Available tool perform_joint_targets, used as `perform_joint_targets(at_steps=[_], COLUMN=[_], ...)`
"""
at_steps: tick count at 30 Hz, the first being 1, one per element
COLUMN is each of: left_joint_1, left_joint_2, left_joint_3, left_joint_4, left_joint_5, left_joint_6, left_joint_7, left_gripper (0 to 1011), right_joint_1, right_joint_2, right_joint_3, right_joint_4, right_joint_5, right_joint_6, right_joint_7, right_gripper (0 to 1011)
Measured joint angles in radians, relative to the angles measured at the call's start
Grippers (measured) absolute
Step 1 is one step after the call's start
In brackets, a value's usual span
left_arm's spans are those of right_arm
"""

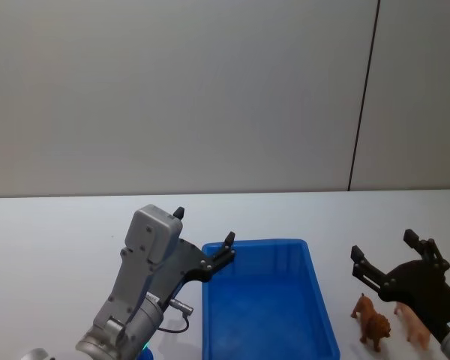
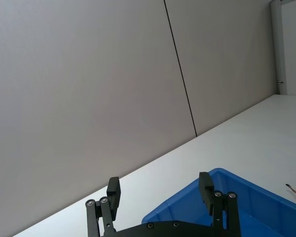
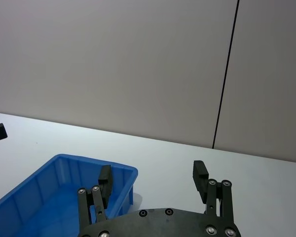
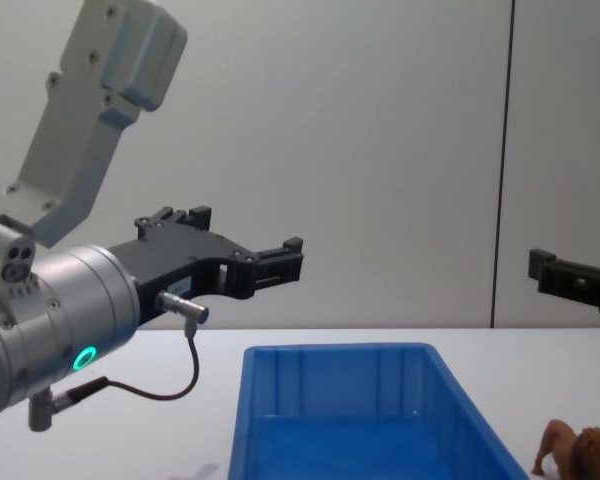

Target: Pick up the two dolls from the table and place them into the box.

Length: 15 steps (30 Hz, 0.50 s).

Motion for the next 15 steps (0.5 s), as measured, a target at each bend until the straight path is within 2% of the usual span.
perform_joint_targets(at_steps=[15], left_joint_1=[0.000], left_joint_2=[0.000], left_joint_3=[0.000], left_joint_4=[0.000], left_joint_5=[0.000], left_joint_6=[0.000], left_joint_7=[0.000], left_gripper=[1001], right_joint_1=[-0.003], right_joint_2=[0.001], right_joint_3=[0.003], right_joint_4=[0.000], right_joint_5=[0.000], right_joint_6=[0.008], right_joint_7=[-0.009], right_gripper=[1001])
